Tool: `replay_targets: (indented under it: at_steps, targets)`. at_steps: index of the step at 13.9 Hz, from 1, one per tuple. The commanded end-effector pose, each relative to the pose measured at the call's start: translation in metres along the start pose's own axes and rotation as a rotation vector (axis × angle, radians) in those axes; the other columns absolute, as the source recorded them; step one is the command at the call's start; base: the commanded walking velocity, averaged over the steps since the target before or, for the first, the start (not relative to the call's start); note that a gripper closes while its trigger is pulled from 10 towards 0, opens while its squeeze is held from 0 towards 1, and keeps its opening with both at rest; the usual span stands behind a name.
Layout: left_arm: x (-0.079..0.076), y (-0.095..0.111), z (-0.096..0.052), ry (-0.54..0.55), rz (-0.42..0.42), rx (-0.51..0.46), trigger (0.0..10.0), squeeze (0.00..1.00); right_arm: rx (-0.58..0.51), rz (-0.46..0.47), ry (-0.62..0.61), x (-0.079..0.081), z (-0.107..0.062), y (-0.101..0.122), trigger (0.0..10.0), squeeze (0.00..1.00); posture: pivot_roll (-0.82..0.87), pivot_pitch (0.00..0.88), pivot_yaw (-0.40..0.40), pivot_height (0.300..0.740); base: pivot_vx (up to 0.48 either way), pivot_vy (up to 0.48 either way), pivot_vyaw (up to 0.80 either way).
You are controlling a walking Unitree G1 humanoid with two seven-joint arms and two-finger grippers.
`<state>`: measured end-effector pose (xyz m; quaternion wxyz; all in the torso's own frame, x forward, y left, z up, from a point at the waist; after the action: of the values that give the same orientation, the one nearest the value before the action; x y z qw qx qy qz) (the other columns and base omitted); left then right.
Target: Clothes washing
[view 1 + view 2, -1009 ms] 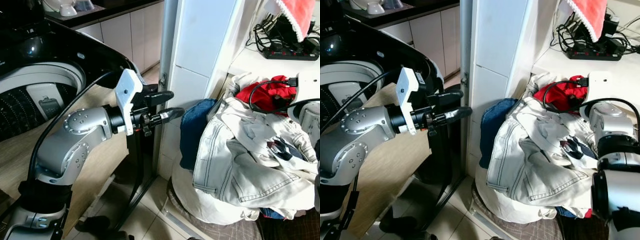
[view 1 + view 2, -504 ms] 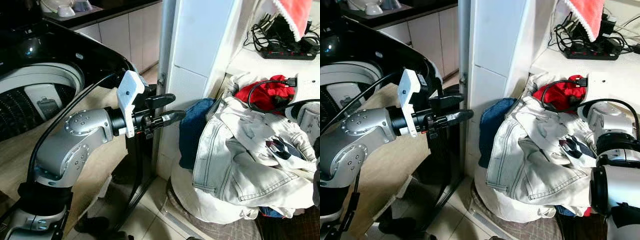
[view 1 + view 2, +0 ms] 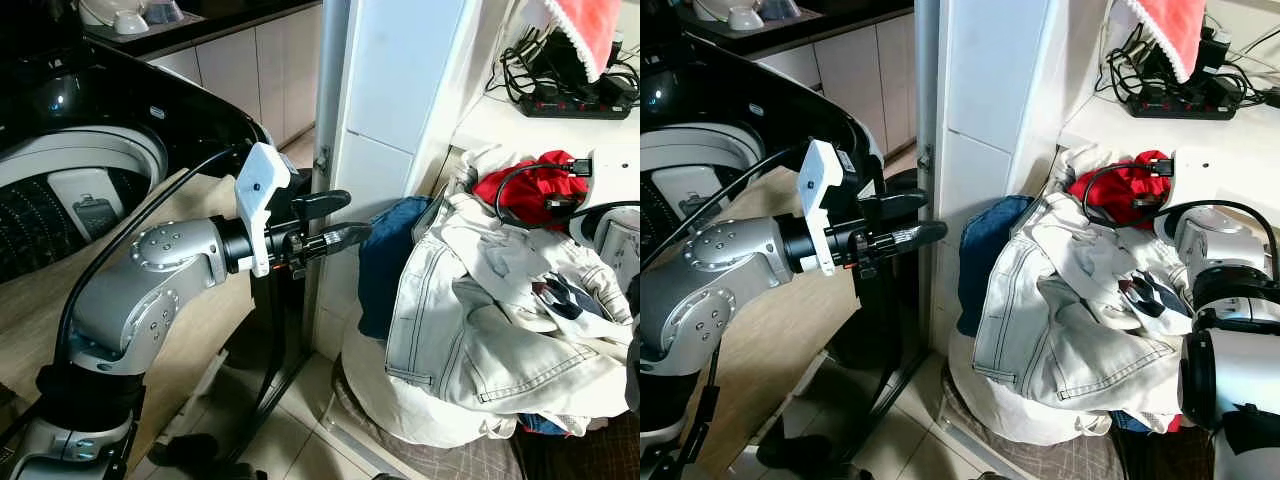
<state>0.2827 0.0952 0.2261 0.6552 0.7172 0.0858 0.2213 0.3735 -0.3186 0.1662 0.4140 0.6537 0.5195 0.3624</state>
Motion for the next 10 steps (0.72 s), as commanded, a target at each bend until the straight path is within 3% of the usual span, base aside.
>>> replay_targets:
  at_steps: [1,7,8,10]
  targets:
    - [-0.004,0.002,0.001,-0.013,-0.001,-0.001,10.0,0.0,0.003,0.016,0.005,-0.001,0.0,0.002,0.0,0.0,-0.07,0.015,-0.033,0.74,0.0,0.0,0.0]
    - [0.002,0.006,-0.001,0.033,0.023,-0.014,10.0,0.0,-0.207,0.079,0.107,0.0,-0.02,0.069,0.0,0.0,-0.06,0.018,-0.044,0.74,0.0,0.0,0.0]
    - [0.003,0.008,-0.002,0.043,0.027,-0.023,10.0,0.0,-0.25,0.096,0.167,0.004,-0.028,0.083,0.0,0.0,-0.06,0.018,-0.043,0.74,0.0,0.0,0.0]
    - [0.007,0.013,0.0,0.077,0.026,-0.051,10.0,0.0,-0.36,0.16,0.419,0.024,-0.058,0.115,0.0,0.0,-0.06,0.017,-0.04,0.74,0.0,0.0,0.0]
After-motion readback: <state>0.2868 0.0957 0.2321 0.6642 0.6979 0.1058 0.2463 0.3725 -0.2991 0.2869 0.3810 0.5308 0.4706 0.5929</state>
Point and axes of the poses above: a point about 5 cm out from each wrist's last joint towards the gripper, its own z axis pointing out of the wrist towards the gripper, its own y axis along the axis of the wrist's last joint, x = y × z, the point moved 1 cm from there along z, pointing out of the wrist towards the gripper, and after that the axes turned 9 degrees about z, right-handed, at the moved point
